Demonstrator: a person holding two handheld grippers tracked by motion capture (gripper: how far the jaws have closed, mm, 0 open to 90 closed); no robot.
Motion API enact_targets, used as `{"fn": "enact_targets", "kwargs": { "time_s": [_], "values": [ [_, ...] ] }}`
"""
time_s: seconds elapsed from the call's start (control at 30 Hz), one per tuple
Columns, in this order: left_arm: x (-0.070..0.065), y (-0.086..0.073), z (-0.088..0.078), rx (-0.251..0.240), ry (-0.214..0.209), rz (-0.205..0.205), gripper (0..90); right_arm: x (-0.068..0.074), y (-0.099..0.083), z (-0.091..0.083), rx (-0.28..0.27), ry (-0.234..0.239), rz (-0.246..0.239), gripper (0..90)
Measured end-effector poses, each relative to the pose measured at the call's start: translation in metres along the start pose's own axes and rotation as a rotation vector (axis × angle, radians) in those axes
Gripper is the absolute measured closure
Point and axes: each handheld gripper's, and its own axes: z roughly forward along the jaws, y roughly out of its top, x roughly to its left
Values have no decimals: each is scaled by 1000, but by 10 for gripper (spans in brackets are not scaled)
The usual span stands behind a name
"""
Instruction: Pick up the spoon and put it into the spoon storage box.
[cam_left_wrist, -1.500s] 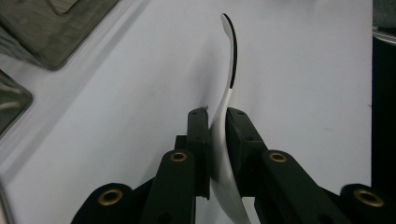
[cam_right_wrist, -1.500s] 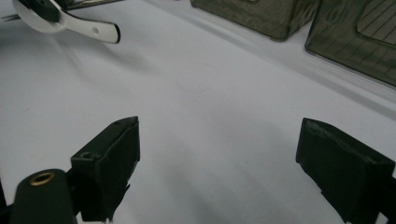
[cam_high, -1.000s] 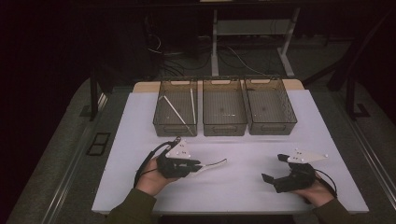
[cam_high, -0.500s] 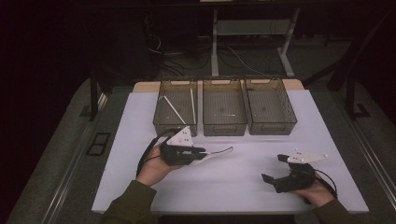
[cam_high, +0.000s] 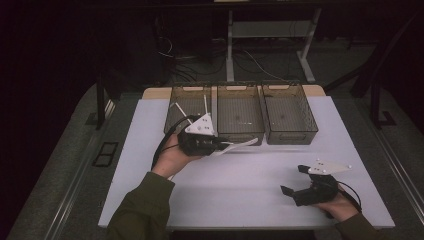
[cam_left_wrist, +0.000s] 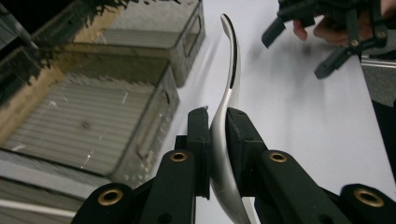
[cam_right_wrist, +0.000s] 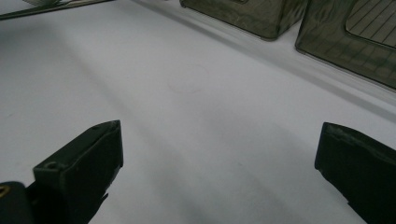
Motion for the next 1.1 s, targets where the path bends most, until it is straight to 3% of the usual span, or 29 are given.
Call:
{"fn": "enact_targets", "kwargs": {
  "time_s": [0.27, 0.53, 0.9, 1.1],
  "values": [
    [19, 21, 10, -2, 6, 21, 793, -1, 0, -1, -5, -3, -7, 11],
    [45, 30, 26, 11, 13, -15, 793, 0, 0, -1, -1, 0, 0, 11],
    [81, 24, 57, 64, 27, -84, 792, -1, 0, -2, -5, 1, 0, 11],
    [90, 14, 74, 121, 28, -107, 792, -1, 0, -3, -6, 4, 8, 11]
  ]
}}
